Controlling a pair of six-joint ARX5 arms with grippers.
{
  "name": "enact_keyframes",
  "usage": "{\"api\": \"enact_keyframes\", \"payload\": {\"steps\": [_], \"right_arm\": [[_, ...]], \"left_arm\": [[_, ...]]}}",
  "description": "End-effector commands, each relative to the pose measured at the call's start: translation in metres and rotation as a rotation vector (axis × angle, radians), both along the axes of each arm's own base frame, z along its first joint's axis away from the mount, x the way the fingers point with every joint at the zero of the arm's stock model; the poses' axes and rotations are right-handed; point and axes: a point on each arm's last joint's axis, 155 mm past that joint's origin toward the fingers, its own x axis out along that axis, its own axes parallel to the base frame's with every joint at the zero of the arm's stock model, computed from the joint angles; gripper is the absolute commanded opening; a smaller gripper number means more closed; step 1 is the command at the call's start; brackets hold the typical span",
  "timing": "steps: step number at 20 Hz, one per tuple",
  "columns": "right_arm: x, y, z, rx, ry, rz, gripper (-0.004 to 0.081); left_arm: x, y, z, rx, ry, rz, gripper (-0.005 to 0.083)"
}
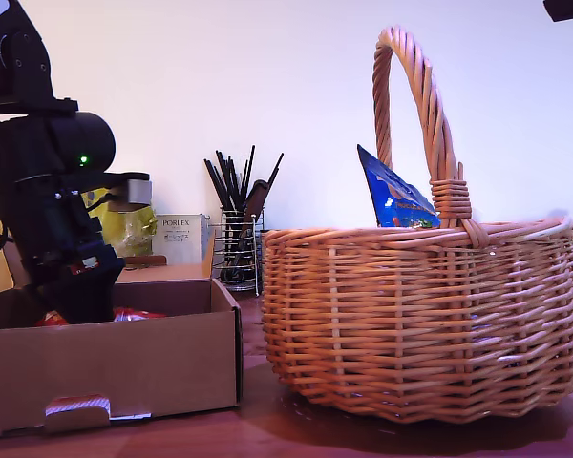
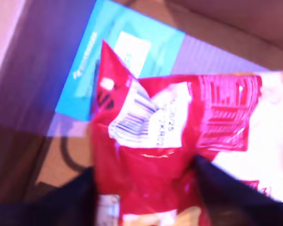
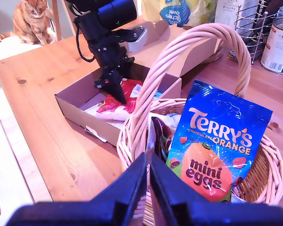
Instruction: Move the bags of Easter eggs from the cardboard box on the left into the woven basket on the right side.
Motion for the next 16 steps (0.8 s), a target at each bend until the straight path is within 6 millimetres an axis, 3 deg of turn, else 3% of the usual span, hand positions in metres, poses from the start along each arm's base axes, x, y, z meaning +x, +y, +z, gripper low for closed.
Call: {"api": "enact_keyframes", "payload": {"steps": [1,5,10,13,16], "right_arm": [[0.0,0.001,0.004,0.005,-0.011,0.005,-0.0012],[-0.001,0.001,0.004,0.005,-0.01,0.005,-0.0012],[0.0,0.001,0.004,0.005,-0.01,0.004,-0.0012],[0.0,0.001,0.004,0.005,-0.011,0.005,-0.0012],[0.0,0.001,0.004,0.005,-0.01,0.005,-0.0012]], "left_arm": [[-0.01,0.003,-0.019,0.024,0.054,-0.002,0.0226],[-0.004,0.0,-0.003,0.021,0.056,-0.003,0.0198],[0.005,-0.008,0.034,-0.007,0.075,-0.01,0.0162],[0.001,-0.016,0.057,-0.046,0.116,-0.014,0.0139],[-0.018,-0.037,0.086,-0.171,0.213,-0.036,0.0114]]}}
